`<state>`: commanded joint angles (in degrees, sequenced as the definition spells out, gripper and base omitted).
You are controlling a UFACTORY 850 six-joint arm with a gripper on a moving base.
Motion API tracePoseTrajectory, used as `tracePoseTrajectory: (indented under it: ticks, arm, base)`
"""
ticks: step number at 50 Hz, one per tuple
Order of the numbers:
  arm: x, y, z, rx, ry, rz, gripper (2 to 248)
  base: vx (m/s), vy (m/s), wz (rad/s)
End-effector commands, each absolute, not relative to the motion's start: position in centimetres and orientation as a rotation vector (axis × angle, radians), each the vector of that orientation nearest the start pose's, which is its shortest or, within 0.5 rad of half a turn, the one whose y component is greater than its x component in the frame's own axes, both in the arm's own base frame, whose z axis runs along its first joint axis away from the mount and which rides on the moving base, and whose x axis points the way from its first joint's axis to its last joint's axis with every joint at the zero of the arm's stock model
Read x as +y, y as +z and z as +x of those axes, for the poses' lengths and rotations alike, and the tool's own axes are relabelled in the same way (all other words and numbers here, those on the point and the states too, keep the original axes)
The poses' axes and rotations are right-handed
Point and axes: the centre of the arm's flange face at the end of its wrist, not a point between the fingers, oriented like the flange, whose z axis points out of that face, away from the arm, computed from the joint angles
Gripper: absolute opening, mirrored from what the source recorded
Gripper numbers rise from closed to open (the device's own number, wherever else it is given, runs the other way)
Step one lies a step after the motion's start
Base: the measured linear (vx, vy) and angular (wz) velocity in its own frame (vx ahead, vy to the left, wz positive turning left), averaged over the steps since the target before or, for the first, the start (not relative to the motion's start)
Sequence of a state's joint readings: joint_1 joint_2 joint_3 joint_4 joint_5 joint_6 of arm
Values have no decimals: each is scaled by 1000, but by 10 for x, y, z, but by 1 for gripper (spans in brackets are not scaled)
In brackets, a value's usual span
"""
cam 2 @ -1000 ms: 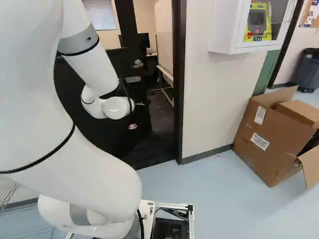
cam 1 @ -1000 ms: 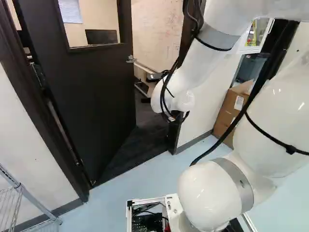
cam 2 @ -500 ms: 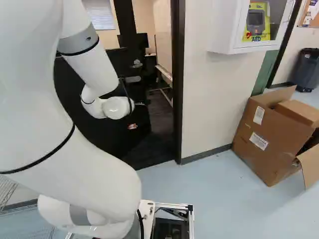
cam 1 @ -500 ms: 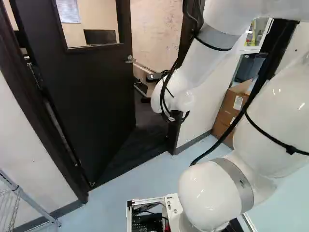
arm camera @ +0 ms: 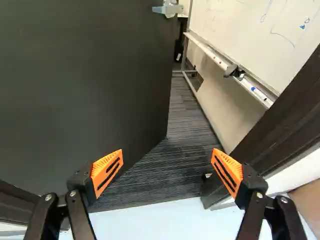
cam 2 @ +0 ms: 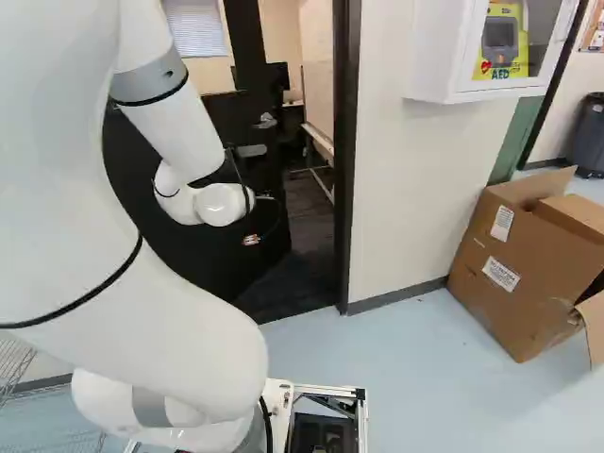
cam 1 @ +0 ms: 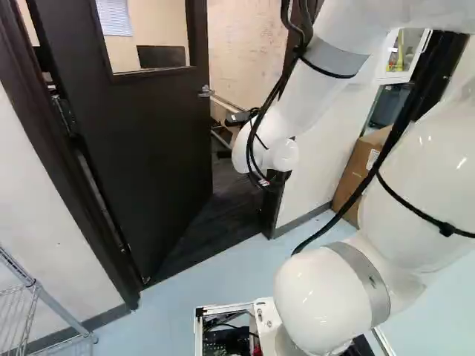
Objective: Open the door and move inside
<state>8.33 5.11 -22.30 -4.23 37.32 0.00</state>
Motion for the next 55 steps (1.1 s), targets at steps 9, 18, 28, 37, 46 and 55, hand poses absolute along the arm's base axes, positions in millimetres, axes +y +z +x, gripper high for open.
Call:
tracePoseTrajectory:
  ticks: [9, 18, 28, 37, 46, 55]
  arm:
    - [58, 405, 371, -300, -1632, -2568, 247]
    - [58, 405, 371, -300, -1632, -2568, 247]
    - [58, 405, 371, -300, -1632, -2568, 247]
    - [58, 405, 371, -300, -1632, -2568, 247]
    - [58, 405, 371, -300, -1632, -2568, 247]
    - [58, 405, 371, -300, -1632, -2568, 247]
  base:
    - [23, 30, 135]
    - [20, 28, 130]
    - [26, 33, 146]
    - [43, 62, 173]
    - [50, 62, 168]
    - [46, 55, 155]
